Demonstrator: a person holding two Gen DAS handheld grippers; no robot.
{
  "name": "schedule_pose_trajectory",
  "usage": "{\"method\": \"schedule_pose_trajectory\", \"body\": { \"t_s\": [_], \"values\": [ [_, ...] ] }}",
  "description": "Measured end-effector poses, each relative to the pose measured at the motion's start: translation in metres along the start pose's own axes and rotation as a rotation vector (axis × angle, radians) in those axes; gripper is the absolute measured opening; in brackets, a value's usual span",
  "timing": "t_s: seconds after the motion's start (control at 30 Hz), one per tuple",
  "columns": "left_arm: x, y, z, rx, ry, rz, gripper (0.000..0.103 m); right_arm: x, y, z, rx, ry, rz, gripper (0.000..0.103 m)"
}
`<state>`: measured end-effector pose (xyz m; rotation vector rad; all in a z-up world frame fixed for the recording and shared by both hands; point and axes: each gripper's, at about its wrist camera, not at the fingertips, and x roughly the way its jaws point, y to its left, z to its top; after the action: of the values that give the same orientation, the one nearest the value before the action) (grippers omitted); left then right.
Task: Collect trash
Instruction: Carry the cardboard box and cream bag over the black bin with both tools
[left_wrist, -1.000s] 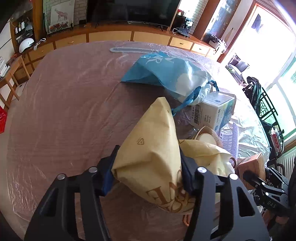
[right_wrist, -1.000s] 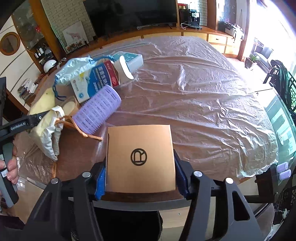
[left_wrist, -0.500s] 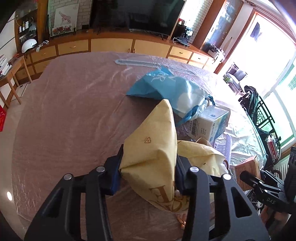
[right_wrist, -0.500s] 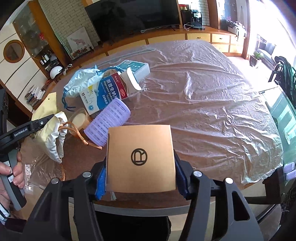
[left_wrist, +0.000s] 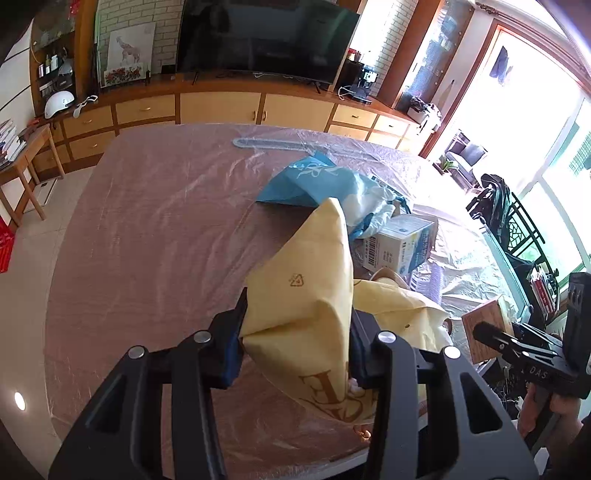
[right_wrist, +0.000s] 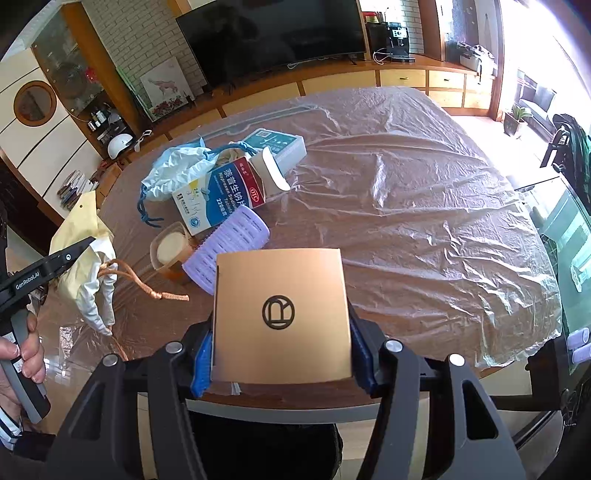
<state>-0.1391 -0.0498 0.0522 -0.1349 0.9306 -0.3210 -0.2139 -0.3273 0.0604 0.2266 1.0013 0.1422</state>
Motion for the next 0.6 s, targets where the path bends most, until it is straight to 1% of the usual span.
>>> {"method": "schedule_pose_trajectory", "body": {
  "t_s": [0.33,0.6],
  "values": [
    [-0.027,-0.015,-0.012,0.050,-0.034,-0.012,0.045,-0.022,0.000,0.002,0.005,-0.024,0.037,0.057],
    [-0.042,-0.023,-0.023,0.085,-0.036,-0.024,0.045,-0.037,0.005,-0.004,-0.008,-0.021,0.072,0.057]
  ]
}}
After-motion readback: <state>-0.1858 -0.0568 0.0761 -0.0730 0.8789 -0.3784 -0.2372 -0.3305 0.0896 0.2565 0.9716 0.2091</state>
